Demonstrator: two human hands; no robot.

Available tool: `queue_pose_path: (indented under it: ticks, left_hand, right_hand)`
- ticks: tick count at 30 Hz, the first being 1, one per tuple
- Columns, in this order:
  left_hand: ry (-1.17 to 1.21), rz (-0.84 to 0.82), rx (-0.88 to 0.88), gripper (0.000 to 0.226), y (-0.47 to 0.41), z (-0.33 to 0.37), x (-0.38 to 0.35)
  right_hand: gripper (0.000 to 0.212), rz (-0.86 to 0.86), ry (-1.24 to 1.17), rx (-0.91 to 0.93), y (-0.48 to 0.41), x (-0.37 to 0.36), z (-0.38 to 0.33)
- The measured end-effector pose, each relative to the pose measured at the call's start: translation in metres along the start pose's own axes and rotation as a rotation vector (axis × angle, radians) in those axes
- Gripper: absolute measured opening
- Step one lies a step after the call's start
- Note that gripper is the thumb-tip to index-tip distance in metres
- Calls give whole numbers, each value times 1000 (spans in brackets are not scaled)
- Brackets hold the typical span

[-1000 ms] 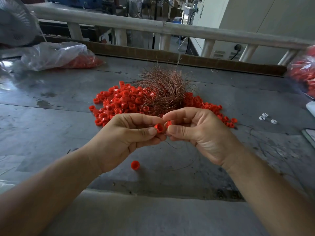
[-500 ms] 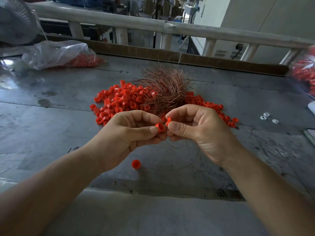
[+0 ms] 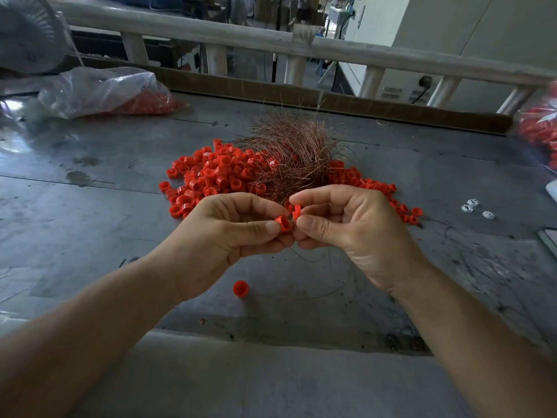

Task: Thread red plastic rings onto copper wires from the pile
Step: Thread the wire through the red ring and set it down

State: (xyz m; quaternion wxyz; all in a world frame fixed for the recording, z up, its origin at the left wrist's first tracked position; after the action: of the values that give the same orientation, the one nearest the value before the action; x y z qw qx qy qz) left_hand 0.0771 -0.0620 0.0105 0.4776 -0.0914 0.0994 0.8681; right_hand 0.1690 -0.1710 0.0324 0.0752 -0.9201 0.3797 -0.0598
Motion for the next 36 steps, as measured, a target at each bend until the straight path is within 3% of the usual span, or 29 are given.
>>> queue_pose_path:
  ticks: [7,24,32,36]
  left_hand:
    - [-6,17,6,17,0,-1,0]
    - [-99,74,-52,23,0,-3,0]
    - [-120,72,-94,23,1,-3,0]
    - [-120,77,-107,23,3,-3,0]
  right_hand:
    - [23,12,22,13,0,0,-1]
    - [23,79,430,343,7,-6,-9]
    - [21,84,430,364,7,-5,-9]
    - [20,115,532,524,11,-6,-15]
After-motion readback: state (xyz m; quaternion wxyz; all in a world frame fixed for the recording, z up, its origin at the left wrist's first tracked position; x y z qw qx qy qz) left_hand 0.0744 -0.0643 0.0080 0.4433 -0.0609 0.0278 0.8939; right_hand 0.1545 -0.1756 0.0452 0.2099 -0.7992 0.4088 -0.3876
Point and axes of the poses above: each hand's wrist, its own y-axis away from the middle knuckle, its own x-axis out of the back of the hand, z = x × y, the point moved 5 cm from there along -y, towards the middle knuckle, and after that the axes turned 15 degrees about z, right-handed, at the moved point
